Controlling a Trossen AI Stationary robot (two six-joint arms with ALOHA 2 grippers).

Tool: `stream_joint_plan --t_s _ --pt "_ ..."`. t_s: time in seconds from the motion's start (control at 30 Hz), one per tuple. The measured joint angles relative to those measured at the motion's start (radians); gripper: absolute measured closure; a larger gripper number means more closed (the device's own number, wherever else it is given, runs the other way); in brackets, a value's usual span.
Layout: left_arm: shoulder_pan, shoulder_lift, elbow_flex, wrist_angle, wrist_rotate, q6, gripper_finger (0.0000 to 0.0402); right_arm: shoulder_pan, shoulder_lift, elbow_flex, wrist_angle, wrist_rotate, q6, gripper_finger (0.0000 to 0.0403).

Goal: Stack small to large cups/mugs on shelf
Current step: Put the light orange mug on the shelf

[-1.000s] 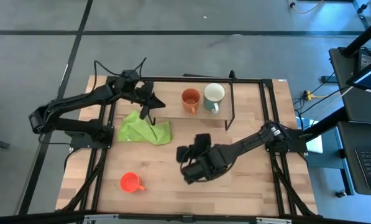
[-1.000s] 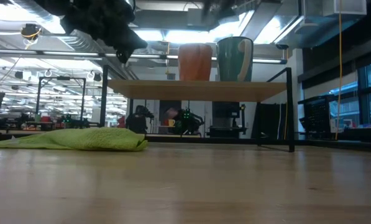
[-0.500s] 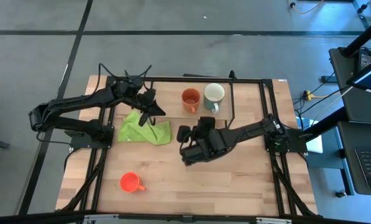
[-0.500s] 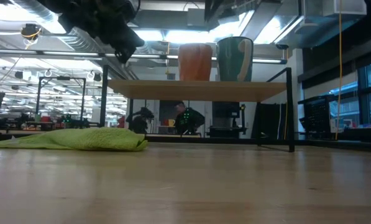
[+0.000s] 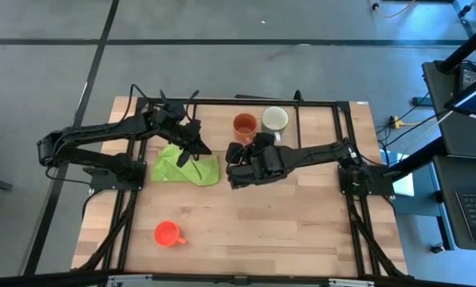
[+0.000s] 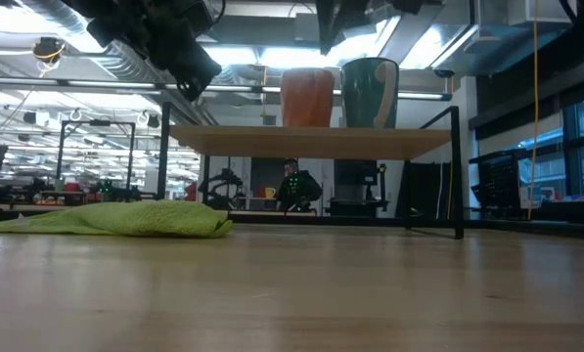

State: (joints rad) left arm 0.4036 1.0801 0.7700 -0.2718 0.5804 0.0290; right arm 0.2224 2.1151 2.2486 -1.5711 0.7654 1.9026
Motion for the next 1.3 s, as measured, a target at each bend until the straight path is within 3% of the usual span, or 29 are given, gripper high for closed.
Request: stream_joint_plan --t_s 0.67,1.3 --pt "-0.006 0.0 0.0 0.0 0.0 0.011 0.0399 -0.059 0.0 -0.001 0.0 0.012 -0.078 0.0403" --pt "-0.006 0.0 0.0 -0.011 0.001 0.036 0.04 -0.075 0.011 -0.013 0.015 -0.047 -0.112 0.0403"
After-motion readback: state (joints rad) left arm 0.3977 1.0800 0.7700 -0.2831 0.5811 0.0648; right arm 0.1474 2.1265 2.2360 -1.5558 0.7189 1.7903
